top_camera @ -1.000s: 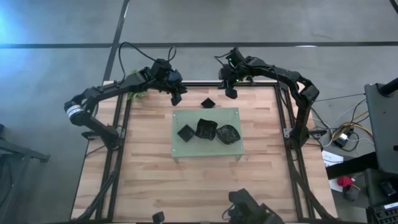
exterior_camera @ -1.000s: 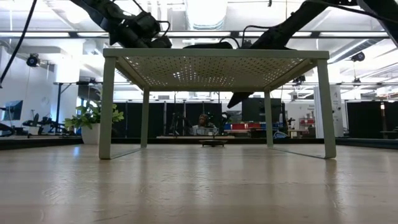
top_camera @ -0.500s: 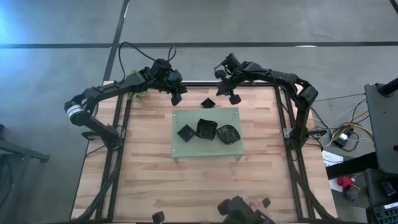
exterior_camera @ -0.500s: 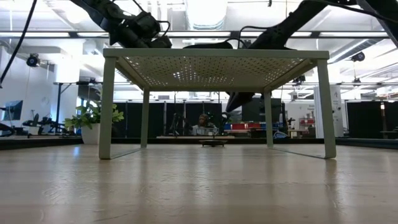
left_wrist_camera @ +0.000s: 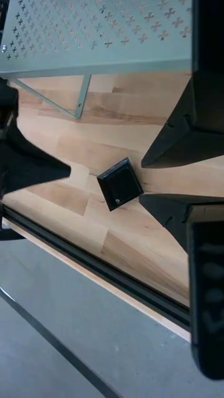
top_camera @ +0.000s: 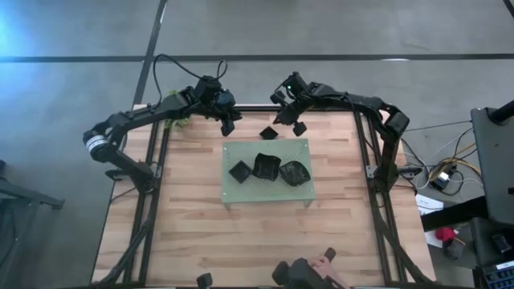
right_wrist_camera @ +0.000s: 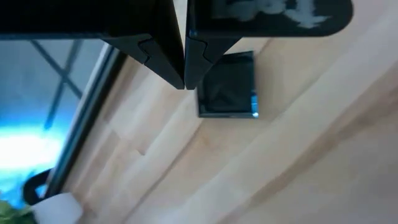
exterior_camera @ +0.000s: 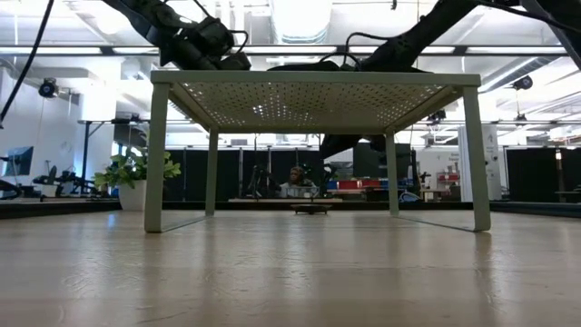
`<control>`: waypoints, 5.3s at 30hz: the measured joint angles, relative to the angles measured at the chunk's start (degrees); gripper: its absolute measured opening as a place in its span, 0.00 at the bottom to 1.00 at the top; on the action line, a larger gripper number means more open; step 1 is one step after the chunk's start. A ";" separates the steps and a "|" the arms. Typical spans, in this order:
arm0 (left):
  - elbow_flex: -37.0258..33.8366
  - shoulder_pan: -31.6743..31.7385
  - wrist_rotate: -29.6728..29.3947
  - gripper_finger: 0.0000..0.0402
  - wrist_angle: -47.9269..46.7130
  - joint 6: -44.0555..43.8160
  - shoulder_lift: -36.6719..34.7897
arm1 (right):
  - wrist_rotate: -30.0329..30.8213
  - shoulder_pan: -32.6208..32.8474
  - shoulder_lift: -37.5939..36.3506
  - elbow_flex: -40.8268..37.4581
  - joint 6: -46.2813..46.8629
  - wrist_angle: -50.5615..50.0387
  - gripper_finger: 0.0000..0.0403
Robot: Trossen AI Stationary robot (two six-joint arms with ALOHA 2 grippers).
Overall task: Pick & Place Mini shaped plates
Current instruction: Stack the square plate on top of the square plate on the shelf
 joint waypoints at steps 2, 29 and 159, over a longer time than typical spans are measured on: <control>0.00 0.00 0.00 0.18 0.00 0.00 0.00 | 0.02 -0.03 0.04 -0.79 -0.04 2.72 0.02; 0.00 -0.35 -0.02 0.18 0.00 0.07 -1.13 | -2.25 0.74 9.55 -0.02 -3.43 9.72 0.02; 0.00 -0.42 -0.04 0.18 -0.07 -0.02 -2.03 | 11.21 1.59 12.04 -0.08 49.26 8.97 0.21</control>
